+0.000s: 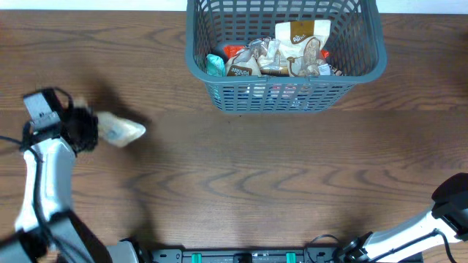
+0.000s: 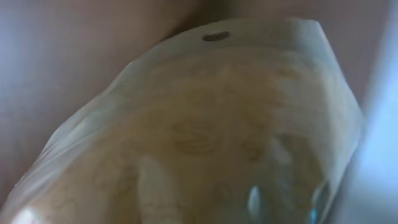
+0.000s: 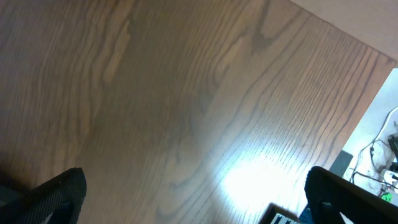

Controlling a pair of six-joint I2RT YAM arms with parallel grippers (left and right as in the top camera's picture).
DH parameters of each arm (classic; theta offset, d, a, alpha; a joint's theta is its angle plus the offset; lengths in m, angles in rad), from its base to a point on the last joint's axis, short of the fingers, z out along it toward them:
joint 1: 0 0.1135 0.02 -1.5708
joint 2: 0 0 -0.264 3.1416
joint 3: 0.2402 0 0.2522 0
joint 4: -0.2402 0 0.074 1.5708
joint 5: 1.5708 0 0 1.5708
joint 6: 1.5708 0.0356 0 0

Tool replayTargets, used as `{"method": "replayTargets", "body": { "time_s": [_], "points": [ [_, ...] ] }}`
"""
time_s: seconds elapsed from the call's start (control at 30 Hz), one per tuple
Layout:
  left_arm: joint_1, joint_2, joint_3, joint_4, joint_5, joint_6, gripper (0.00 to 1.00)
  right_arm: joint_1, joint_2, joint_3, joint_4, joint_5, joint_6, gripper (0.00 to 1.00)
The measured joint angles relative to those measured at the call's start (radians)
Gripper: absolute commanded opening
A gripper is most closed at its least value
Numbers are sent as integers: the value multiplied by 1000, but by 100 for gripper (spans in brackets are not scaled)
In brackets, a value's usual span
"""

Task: Pack container
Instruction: 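Carry the beige bag over the basket and drop it in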

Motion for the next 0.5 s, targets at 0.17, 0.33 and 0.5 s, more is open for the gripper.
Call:
{"method": "replayTargets", "body": {
  "time_s": [0.17, 0.33, 0.5],
  "points": [
    [-97, -209, 182, -42, 27, 193, 6, 0, 0, 0, 0, 0, 0, 99],
    [-229, -358, 349, 2, 34, 359, 6, 0, 0, 0, 0, 0, 0, 99],
    [-384, -401, 441, 119, 46, 442, 6, 0, 0, 0, 0, 0, 0, 99]
  ]
}}
